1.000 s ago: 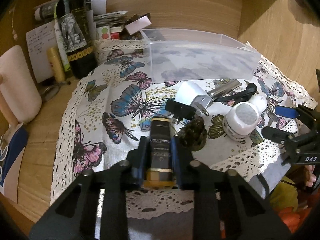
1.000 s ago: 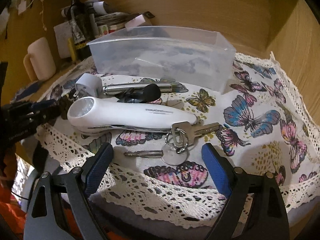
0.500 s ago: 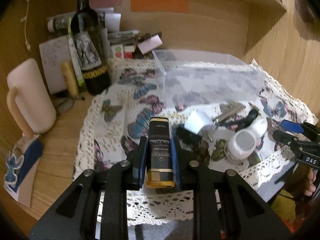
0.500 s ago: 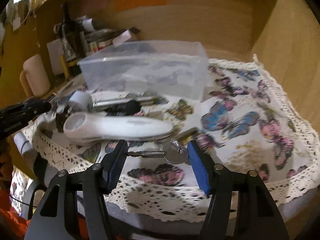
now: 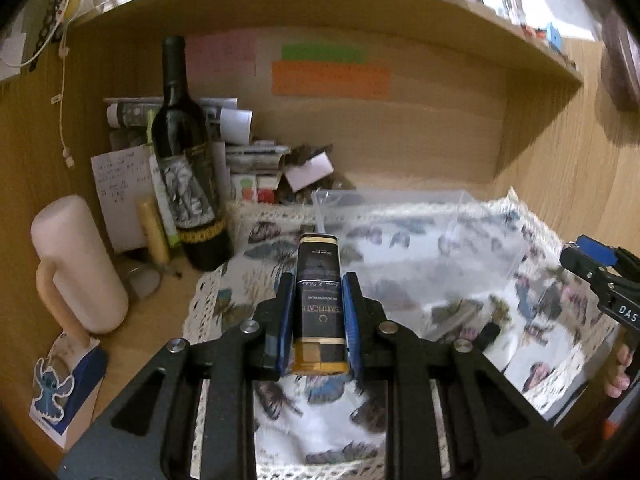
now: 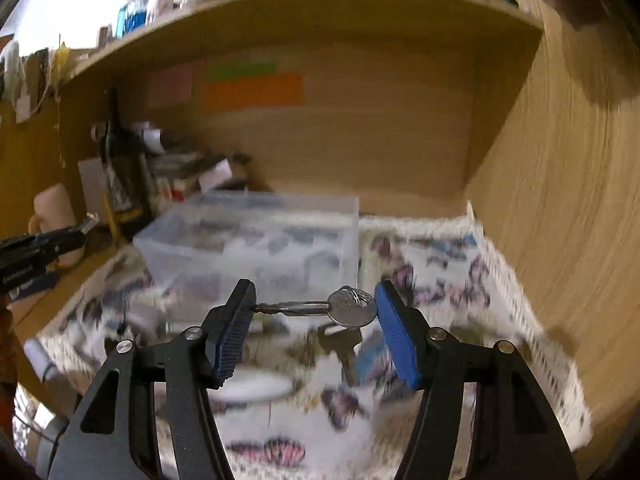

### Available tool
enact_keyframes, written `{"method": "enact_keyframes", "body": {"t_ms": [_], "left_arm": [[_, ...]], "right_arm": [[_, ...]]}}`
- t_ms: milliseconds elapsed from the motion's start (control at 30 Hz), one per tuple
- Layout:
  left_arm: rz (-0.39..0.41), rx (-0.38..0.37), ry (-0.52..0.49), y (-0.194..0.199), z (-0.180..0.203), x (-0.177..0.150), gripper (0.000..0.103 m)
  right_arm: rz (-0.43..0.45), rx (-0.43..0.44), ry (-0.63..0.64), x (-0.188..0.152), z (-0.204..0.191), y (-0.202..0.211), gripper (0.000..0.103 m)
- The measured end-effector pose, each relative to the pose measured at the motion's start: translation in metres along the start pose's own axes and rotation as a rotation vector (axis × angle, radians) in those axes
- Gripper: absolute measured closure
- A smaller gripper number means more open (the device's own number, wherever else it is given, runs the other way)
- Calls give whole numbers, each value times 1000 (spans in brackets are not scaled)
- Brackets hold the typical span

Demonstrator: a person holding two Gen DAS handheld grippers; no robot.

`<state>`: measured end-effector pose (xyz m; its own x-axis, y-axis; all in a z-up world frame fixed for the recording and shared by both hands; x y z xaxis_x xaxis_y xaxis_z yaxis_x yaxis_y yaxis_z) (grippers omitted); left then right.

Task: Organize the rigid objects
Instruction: 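Carry the bottle and keys into the clear box and open both tools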

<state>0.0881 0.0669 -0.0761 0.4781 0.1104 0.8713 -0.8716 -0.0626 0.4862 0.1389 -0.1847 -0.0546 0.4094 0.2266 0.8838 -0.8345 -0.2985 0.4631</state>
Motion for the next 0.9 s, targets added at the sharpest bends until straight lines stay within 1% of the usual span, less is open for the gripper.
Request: {"method": "enact_keyframes", "body": {"t_ms": [100,267,433,500,633,767,900], "left_arm": [[14,-3,2,-4,4,12,80],[24,-25,-7,-16,8,34,80],[-2,-60,-2,-42,9,52,80],[-21,-68,-6,-54,10,55,80],[-80,-91,-16,-83,15,60,80],[-160,-116,-36,-117,25,59,80],[-234,-148,-53,-143,34,54,80]], "right_arm": [[39,14,-3,19,-2,0,44],[109,27,34,50,-10,1,44],[128,34,60,69,-19,-14,44],[118,40,65,72,-23,-24,44],[65,57,69,72,-27,-53,44],[-13,66,84,66,-31,-84,44],[-82,63,111,57,-37,-110,44]]}}
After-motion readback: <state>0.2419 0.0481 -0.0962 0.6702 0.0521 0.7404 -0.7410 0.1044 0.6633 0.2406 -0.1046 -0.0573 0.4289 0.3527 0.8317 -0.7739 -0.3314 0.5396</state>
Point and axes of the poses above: each gripper's, at about its wrist camera, not at the fingertips, and y roughly against the way its jaws point, z to its right, x to its top, the point moved 3 cm from there along -y, roughly the way its jaws point, and after that the axes turned 1 degree about -x, right-handed, at the moved point
